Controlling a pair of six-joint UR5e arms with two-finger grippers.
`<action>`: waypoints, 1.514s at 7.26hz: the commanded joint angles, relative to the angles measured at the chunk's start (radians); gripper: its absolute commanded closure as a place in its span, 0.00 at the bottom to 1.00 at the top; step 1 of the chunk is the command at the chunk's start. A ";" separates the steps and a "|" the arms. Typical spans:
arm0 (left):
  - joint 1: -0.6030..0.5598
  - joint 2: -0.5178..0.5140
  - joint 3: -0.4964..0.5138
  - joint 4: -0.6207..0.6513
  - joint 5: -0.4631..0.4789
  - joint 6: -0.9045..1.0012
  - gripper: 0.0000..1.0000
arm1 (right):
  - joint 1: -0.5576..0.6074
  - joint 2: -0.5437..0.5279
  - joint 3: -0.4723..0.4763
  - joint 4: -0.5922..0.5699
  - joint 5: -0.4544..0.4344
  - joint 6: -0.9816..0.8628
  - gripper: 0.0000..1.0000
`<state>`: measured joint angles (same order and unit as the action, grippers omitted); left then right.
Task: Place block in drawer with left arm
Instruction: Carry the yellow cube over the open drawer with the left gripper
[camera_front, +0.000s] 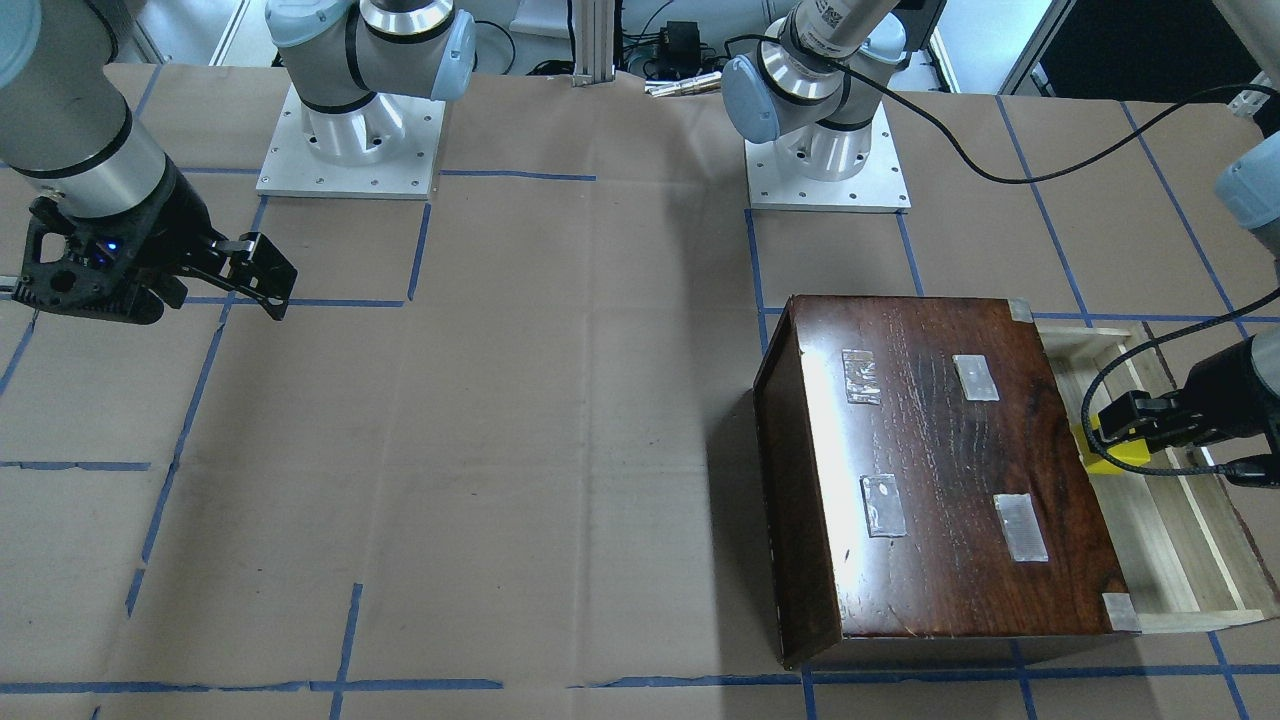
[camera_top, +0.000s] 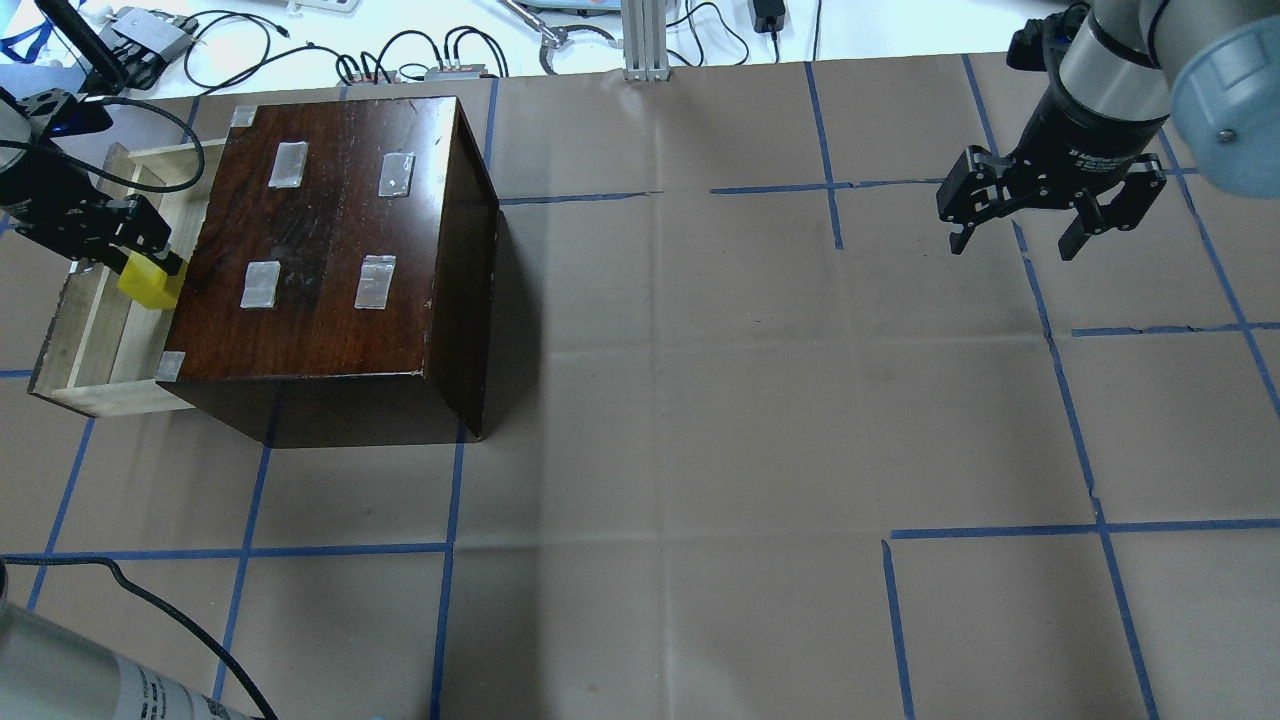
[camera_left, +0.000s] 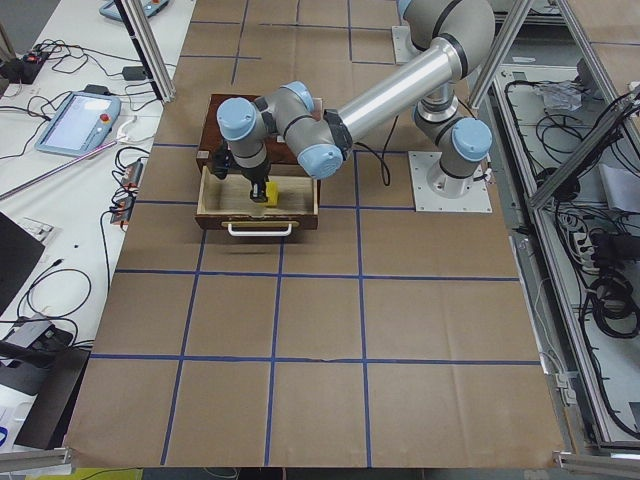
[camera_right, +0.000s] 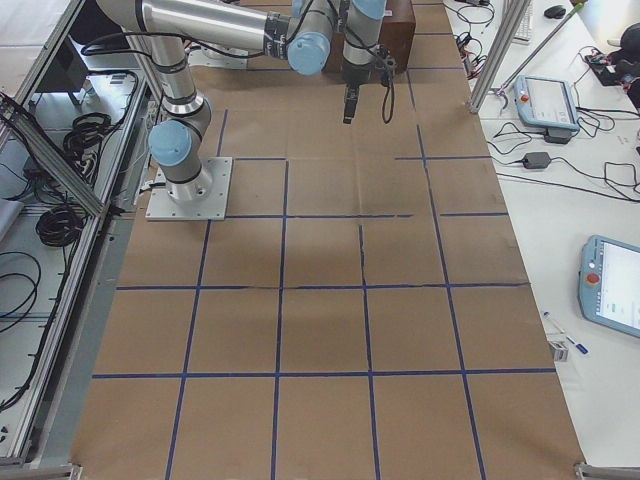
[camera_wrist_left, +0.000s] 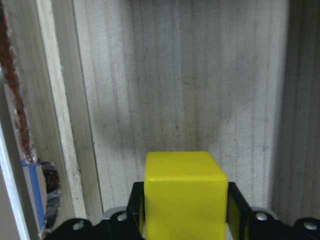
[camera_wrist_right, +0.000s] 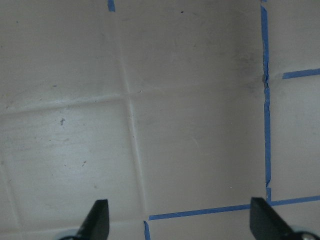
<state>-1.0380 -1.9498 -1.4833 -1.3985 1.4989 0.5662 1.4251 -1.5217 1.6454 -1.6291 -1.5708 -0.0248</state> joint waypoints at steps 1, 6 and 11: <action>-0.001 -0.008 0.003 0.035 0.006 0.006 0.91 | 0.000 0.000 0.001 0.000 0.000 0.000 0.00; -0.002 -0.020 0.000 0.043 0.006 0.001 0.43 | 0.000 0.000 -0.001 0.000 0.000 0.000 0.00; -0.005 0.003 0.012 0.035 0.007 -0.014 0.10 | 0.000 0.000 -0.001 0.000 0.002 0.000 0.00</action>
<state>-1.0411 -1.9612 -1.4828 -1.3592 1.5058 0.5491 1.4251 -1.5217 1.6447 -1.6291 -1.5705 -0.0245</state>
